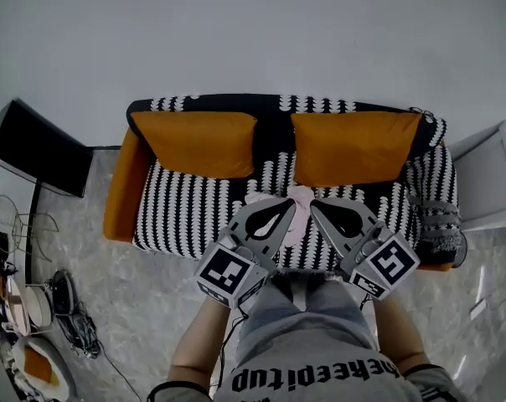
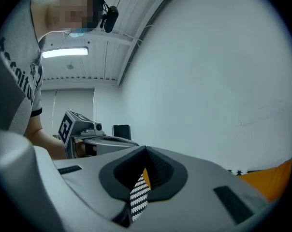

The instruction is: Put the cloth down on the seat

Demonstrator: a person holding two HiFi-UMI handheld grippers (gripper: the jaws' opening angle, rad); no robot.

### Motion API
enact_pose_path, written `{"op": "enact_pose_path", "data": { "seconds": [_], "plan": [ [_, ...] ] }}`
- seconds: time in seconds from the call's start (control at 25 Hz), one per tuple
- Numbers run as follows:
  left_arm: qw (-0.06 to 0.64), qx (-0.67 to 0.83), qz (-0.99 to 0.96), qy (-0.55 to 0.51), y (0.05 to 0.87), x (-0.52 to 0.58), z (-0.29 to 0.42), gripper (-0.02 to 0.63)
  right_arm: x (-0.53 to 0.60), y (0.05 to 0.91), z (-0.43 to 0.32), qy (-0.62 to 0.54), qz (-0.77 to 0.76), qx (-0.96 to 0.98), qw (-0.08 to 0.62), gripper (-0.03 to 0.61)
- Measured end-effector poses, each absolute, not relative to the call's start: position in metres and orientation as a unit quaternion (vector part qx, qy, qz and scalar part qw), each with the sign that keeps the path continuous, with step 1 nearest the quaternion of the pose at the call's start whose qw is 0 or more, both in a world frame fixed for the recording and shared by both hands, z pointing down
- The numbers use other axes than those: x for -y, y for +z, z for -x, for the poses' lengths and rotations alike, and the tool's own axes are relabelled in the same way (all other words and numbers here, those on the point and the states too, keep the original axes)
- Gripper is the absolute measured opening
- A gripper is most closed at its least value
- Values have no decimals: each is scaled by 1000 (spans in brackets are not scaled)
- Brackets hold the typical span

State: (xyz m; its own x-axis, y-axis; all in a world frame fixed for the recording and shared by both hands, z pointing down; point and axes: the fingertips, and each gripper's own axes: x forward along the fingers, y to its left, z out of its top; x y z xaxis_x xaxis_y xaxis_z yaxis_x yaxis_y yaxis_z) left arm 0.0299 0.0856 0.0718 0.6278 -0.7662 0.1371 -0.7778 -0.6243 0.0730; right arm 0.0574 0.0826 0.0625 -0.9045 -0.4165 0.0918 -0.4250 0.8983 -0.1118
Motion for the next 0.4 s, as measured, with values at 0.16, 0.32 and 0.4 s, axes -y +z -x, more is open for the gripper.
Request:
{"op": "enact_pose_path", "data": {
  "seconds": [0.16,0.32,0.4],
  "plan": [
    [72,436,-896,47,71,-86,-34,8,-81,62,-61,65,-211,975,33,-6],
    [77,441,-893,47,71,-87,-37,8,-81,61,-63,63,-206,976,32,-6],
    [82,443,-891,47,71,-87,-37,8,-81,60,-63,62,-204,976,31,-6]
  ]
}}
